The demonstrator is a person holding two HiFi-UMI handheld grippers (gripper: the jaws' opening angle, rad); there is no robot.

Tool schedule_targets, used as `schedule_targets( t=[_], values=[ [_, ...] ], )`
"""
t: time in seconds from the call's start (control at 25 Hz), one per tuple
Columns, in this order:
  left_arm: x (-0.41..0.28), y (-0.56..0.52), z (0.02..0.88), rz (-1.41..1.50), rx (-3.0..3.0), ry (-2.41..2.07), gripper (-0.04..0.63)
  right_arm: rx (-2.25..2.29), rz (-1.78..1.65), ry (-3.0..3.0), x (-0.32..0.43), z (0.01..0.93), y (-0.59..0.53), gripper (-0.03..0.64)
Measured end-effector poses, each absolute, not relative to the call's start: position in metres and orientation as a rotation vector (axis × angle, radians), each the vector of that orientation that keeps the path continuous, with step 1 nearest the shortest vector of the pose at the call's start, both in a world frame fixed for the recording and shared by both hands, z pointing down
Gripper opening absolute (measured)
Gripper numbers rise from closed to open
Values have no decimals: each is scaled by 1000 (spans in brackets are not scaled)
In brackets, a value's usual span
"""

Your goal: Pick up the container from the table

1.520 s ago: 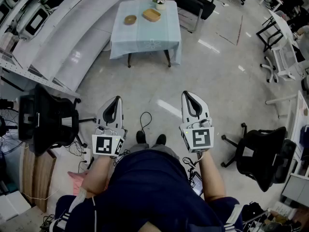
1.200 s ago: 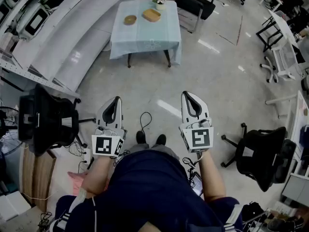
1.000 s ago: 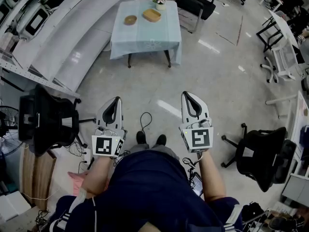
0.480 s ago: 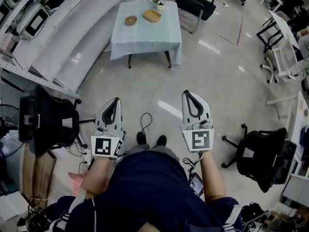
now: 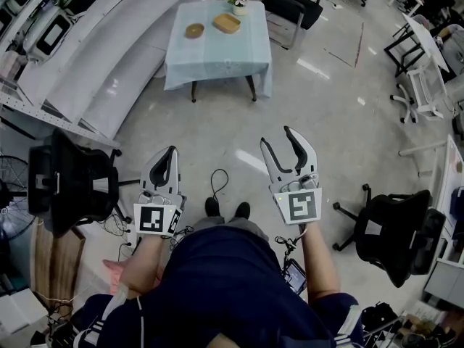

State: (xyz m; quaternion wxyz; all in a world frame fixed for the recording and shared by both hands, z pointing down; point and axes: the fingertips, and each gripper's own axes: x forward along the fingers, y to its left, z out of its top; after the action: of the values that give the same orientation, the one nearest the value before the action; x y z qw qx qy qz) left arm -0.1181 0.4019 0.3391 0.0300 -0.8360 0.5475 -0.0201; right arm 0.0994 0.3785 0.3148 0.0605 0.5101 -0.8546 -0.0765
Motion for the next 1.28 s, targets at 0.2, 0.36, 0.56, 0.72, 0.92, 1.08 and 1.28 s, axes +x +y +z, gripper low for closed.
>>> schedule_targets(
  t=[0.2, 0.36, 0.56, 0.72, 0.92, 1.08, 1.28],
  values=[
    [-122, 401, 338, -69, -2574, 1685, 3, 1527, -268, -2619, 96, 306, 373, 325],
    [-126, 399, 338, -69, -2577, 1677, 3, 1497, -330, -2604, 91, 304, 366, 411],
    [-134, 398, 340, -62, -2586, 1671, 3, 1497, -329, -2607, 84, 300, 359, 426],
    [-143, 395, 339, -40, -2604, 1657, 3, 1506, -337, -2596, 78, 296, 349, 427],
    [-160, 386, 340, -16, -2631, 1628, 3, 1518, -339, -2571, 63, 295, 327, 426],
    [-174, 378, 342, -4, -2647, 1598, 3, 1536, -320, -2545, 52, 296, 308, 423],
    [-181, 365, 345, -2, -2651, 1588, 3, 1525, -306, -2513, 42, 311, 284, 420]
  ],
)
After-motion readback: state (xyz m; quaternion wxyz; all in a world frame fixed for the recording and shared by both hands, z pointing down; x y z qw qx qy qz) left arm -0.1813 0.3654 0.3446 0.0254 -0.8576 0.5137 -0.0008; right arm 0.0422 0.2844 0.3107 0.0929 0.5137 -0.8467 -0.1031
